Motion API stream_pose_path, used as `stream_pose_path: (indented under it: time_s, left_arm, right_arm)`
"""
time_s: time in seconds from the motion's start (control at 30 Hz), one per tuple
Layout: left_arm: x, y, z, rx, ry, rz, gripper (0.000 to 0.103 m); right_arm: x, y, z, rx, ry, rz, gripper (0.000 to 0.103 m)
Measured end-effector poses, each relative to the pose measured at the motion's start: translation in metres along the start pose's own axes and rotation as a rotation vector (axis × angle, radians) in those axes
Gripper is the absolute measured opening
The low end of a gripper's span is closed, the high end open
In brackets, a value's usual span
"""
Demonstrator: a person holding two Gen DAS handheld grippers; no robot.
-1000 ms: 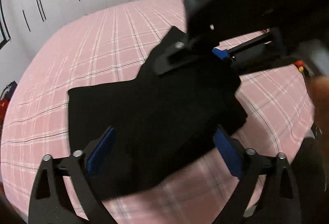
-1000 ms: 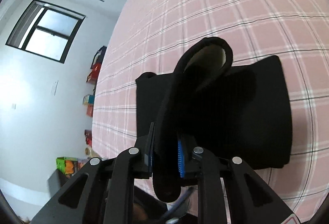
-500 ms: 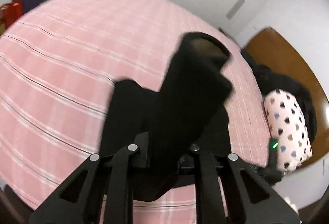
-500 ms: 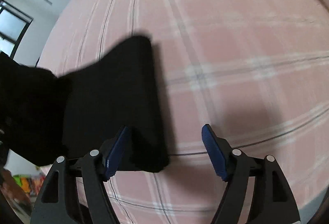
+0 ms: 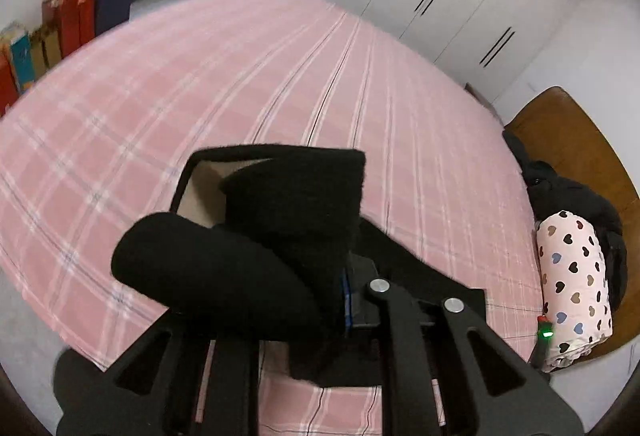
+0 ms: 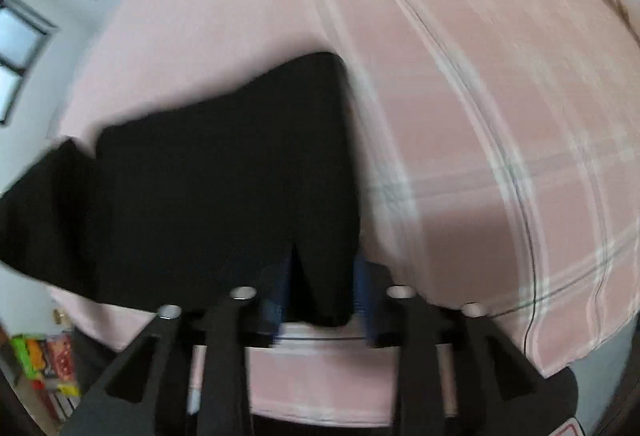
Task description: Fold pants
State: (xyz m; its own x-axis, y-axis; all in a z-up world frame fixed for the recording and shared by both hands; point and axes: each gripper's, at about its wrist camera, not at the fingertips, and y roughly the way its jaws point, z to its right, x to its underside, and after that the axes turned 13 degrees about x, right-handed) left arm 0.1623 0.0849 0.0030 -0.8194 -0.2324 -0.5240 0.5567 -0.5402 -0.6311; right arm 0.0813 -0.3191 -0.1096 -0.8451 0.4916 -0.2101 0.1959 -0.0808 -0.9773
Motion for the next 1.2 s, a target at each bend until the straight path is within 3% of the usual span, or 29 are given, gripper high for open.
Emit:
stream_pose_path:
  time_s: [0.07, 0.1, 0.13, 0.2, 0.23, 0.3, 0.37, 0.5, 0.53, 0.6, 0.67, 0.7, 0.77, 0.83, 0.97, 1.03, 1.07, 1.2]
  left_arm:
    - [0.006, 0.000, -0.004, -0.019, -0.002, 0.003, 0.015]
    - [0.007, -0.002, -0.005, -0.018, -0.003, 0.007, 0.015]
    - [0.007, -0.003, -0.007, -0.011, -0.007, 0.012, 0.015]
    - [0.004, -0.003, -0.010, -0.005, -0.018, 0.013, 0.016]
    - [0.002, -0.006, -0.014, -0.006, -0.020, 0.015, 0.016]
    - [0.001, -0.008, -0.019, -0.011, -0.031, 0.023, 0.016]
    - [0.001, -0.011, -0.026, -0.016, -0.051, 0.025, 0.016]
    - [0.005, -0.015, -0.047, -0.023, -0.101, 0.022, 0.016]
    - [0.006, -0.016, -0.053, -0.018, -0.118, 0.022, 0.016]
    - [0.009, -0.018, -0.063, -0.013, -0.142, 0.024, 0.016]
    - [0.011, -0.019, -0.071, -0.009, -0.153, 0.024, 0.016]
    - [0.012, -0.020, -0.075, -0.005, -0.159, 0.023, 0.016]
    - [0.012, -0.020, -0.081, 0.008, -0.168, 0.021, 0.017]
    - [0.013, -0.021, -0.086, 0.019, -0.175, 0.025, 0.016]
    - [0.015, -0.021, -0.090, 0.030, -0.190, 0.031, 0.016]
    - [0.014, -0.022, -0.087, 0.036, -0.195, 0.034, 0.016]
    - [0.014, -0.023, -0.085, 0.038, -0.192, 0.035, 0.016]
    - [0.007, -0.027, -0.065, 0.048, -0.136, 0.031, 0.016]
  right_arm:
    - [0.006, -0.032, -0.009, 0.088, 0.004, 0.141, 0.045]
    - [0.010, -0.054, -0.024, 0.123, -0.053, 0.237, 0.049]
    - [0.011, -0.067, -0.043, 0.097, -0.124, 0.278, 0.049]
    - [0.018, -0.079, -0.101, 0.008, -0.314, 0.287, 0.055]
    - [0.025, -0.080, -0.130, -0.001, -0.397, 0.304, 0.066]
    - [0.041, -0.077, -0.186, 0.007, -0.561, 0.352, 0.075]
    - [0.062, -0.059, -0.247, 0.039, -0.750, 0.364, 0.075]
    - [0.093, -0.020, -0.303, 0.163, -0.935, 0.349, 0.075]
    - [0.095, -0.012, -0.309, 0.209, -0.937, 0.360, 0.074]
    - [0.088, -0.005, -0.304, 0.170, -0.874, 0.334, 0.070]
    - [0.079, -0.011, -0.293, 0.109, -0.780, 0.312, 0.043]
    - [0.067, -0.018, -0.285, 0.089, -0.704, 0.283, 0.016]
    - [0.048, -0.035, -0.267, -0.025, -0.574, 0.241, 0.016]
    - [0.038, -0.062, -0.257, -0.095, -0.498, 0.255, 0.016]
    - [0.056, -0.067, -0.275, -0.139, -0.583, 0.221, 0.017]
    - [0.071, -0.036, -0.293, -0.093, -0.652, 0.151, 0.030]
    - [0.071, -0.017, -0.298, -0.080, -0.656, 0.099, 0.032]
    - [0.061, -0.040, -0.276, -0.164, -0.575, 0.145, 0.047]
